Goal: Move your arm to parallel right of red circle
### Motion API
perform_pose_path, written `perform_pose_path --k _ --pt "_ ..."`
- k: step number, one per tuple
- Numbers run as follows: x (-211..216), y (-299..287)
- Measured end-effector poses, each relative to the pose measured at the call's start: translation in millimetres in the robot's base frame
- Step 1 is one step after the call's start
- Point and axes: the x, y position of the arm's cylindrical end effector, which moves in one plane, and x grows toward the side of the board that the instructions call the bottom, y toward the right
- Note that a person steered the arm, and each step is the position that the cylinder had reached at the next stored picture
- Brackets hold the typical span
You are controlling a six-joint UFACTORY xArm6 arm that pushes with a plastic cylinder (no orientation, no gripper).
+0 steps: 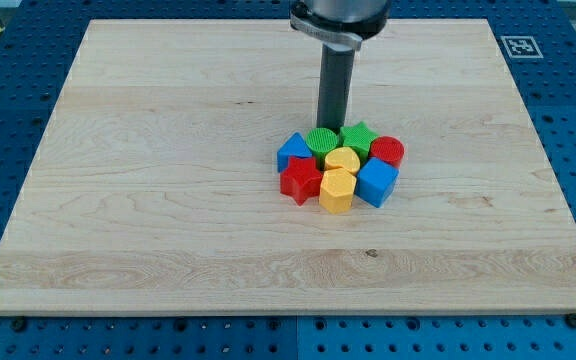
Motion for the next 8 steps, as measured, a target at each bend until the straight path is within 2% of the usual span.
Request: perform_pose_path --k 1,2,4,5,6,7,8 --pt "-55 3" --pt "-72 32" --pt "-72 36" --pt "-71 61" --pt "-61 113" --pt "-32 149" --pt "17 154"
